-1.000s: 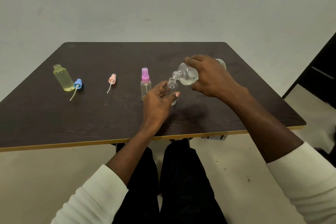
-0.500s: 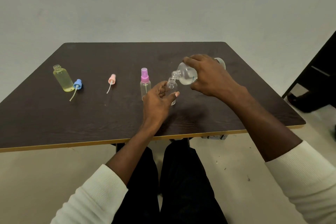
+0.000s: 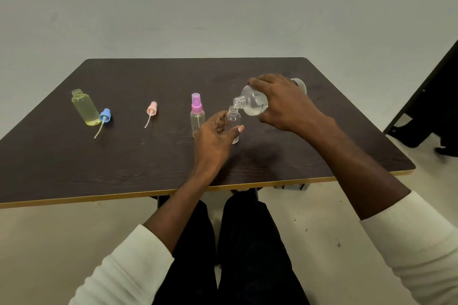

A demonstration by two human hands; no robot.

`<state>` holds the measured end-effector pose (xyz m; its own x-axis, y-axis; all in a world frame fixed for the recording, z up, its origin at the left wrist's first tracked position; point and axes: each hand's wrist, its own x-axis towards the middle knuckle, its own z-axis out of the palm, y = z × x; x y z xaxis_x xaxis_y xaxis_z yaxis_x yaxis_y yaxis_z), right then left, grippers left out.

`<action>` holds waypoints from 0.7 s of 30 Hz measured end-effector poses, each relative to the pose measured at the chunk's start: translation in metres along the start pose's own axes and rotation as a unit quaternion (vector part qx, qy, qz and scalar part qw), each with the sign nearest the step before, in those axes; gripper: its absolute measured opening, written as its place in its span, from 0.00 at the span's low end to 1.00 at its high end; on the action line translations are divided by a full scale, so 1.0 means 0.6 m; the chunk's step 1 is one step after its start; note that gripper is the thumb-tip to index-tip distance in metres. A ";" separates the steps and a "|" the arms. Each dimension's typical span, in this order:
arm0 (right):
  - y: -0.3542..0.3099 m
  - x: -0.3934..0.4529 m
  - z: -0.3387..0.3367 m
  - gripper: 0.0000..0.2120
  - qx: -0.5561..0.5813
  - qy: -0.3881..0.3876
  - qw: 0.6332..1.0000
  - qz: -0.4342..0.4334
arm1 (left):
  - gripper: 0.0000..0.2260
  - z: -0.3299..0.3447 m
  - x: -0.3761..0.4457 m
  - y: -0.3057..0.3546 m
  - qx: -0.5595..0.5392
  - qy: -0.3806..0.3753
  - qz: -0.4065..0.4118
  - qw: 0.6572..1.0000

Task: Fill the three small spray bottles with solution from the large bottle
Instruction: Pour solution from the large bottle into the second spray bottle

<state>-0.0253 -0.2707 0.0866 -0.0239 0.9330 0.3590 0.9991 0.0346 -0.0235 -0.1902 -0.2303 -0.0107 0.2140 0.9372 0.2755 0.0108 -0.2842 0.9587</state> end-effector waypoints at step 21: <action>0.002 0.005 0.002 0.32 -0.007 0.002 1.000 -0.003 | 0.21 0.003 0.002 0.001 0.002 0.007 -0.009 1.000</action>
<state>-0.0243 -0.2674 0.0868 -0.0292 0.9316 0.3624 0.9994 0.0345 -0.0081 -0.1882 -0.2296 -0.0098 0.1993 0.9450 0.2595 0.0184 -0.2683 0.9631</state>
